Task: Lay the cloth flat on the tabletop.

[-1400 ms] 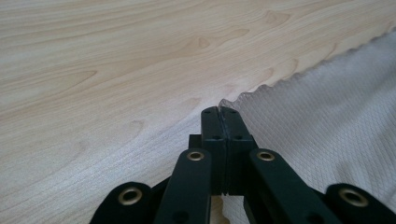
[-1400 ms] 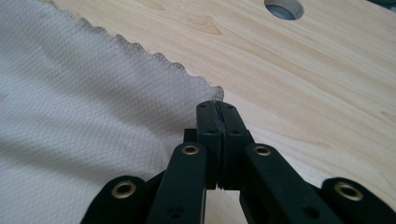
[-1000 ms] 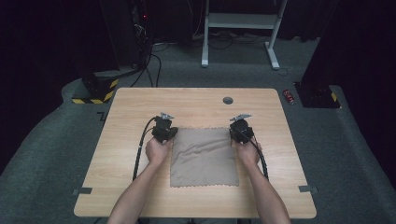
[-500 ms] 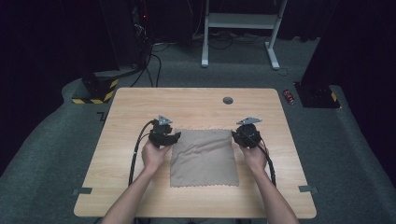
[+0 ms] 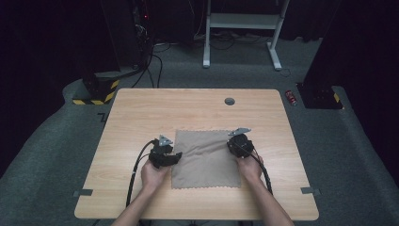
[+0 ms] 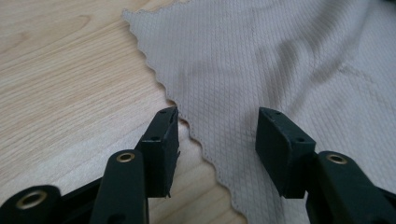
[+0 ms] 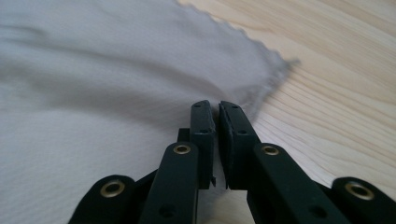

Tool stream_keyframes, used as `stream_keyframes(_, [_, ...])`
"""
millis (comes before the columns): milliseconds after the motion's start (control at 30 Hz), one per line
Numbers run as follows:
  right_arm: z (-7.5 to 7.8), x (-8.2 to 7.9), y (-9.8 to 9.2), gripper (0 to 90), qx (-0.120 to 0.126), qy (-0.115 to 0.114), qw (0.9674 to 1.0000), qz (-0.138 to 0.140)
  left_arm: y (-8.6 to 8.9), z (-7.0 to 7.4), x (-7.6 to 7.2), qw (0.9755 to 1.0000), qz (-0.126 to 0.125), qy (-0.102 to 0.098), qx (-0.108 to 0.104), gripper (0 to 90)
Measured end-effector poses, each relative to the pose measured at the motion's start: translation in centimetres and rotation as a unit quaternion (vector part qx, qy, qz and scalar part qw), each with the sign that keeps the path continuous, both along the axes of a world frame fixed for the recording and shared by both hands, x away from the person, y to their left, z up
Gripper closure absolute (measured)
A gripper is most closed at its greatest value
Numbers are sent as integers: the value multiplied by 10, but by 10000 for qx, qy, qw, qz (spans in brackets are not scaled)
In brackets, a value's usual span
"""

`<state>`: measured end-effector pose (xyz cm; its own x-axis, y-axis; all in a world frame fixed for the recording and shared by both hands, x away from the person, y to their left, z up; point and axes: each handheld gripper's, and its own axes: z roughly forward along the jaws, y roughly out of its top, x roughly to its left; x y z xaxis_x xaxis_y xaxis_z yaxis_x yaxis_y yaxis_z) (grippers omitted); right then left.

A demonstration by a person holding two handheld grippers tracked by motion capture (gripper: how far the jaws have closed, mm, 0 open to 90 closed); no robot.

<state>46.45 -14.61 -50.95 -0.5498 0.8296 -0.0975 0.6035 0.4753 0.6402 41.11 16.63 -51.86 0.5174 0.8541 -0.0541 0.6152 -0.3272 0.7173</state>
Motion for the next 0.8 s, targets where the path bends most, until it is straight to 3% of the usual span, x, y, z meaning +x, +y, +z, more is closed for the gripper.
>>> stream_keyframes(133, [1,2,-14,830,-11,20,9994,-355,2,0,-6,9999,-13,-24,112,490])
stream_keyframes(233, [3,-3,-21,823,30,3,9992,-405,3,0,-13,9999,-42,-45,139,487])
stream_keyframes(333, [7,-14,-23,809,100,-39,9995,-288,5,2,-24,10000,-86,-31,-1,487])
stream_keyframes(533, [13,-57,-23,782,282,-130,9993,217,5,8,-52,9993,-353,-40,-85,508])
stream_keyframes(700, [10,-100,-32,785,510,-118,9976,445,5,10,-74,9983,-571,-22,-139,570])
stream_keyframes(800, [8,-115,-35,788,531,-88,9969,566,3,9,-84,9975,-703,51,-86,613])
